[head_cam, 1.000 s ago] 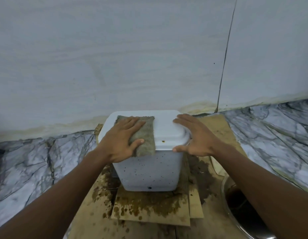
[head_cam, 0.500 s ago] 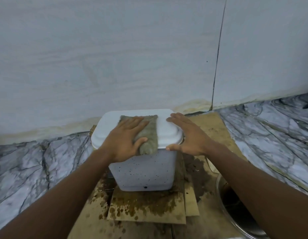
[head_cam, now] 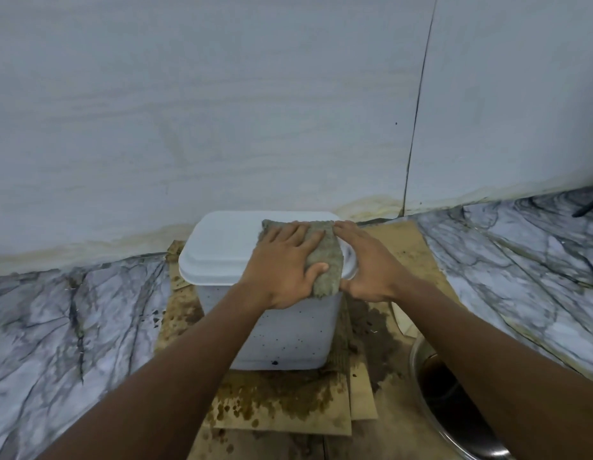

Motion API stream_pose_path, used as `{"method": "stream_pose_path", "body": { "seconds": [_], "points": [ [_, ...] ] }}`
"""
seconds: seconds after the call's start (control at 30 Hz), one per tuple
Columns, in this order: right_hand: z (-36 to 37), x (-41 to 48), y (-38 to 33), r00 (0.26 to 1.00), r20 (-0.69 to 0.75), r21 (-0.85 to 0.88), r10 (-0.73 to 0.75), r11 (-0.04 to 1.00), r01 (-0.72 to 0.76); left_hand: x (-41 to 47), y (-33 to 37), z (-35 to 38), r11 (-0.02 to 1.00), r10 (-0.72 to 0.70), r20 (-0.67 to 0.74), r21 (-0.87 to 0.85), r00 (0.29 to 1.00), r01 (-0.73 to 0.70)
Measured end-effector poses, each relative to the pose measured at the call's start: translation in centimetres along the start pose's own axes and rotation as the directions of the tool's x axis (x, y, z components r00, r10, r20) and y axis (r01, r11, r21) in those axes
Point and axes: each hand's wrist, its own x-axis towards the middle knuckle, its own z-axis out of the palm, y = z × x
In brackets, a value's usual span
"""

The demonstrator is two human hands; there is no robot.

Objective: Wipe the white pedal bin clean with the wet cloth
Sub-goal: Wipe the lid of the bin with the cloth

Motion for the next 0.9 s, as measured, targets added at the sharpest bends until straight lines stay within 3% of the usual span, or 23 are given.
{"method": "stream_pose_path", "body": {
  "seconds": [0.13,0.2,0.4,0.73,0.9],
  "points": [
    [-0.6,-0.6,-0.4,0.999,-0.029,0.105,-0.023,0.994,0.025,-1.3,-1.7,-0.3,0.996,0.049,-0.003,-0.073,0.999,-0.049],
    [-0.5,-0.5,-0.9,1.000,-0.025,0.079,-0.008,0.997,0.010,-2.8,-4.1,-0.6,0.993,0.043,0.001,-0.108,0.999,-0.043],
    [-0.4,-0.3,-1.3,1.000,0.002,0.031,0.008,0.999,-0.008,-7.5,-10.5,-1.1,0.986,-0.120,-0.033,-0.121,0.992,0.115],
    [0.5,0.1,-1.3,0.999,-0.041,-0.115,0.027,0.993,-0.032,-3.2,-3.5,-0.3,0.996,-0.085,0.001,-0.021,0.996,0.085],
    [1.4,1.2,-1.8,0.991,-0.044,-0.264,-0.126,0.958,0.110,-4.3,-5.0,-0.7,0.995,-0.063,-0.007,-0.082,0.998,0.062]
  ]
}}
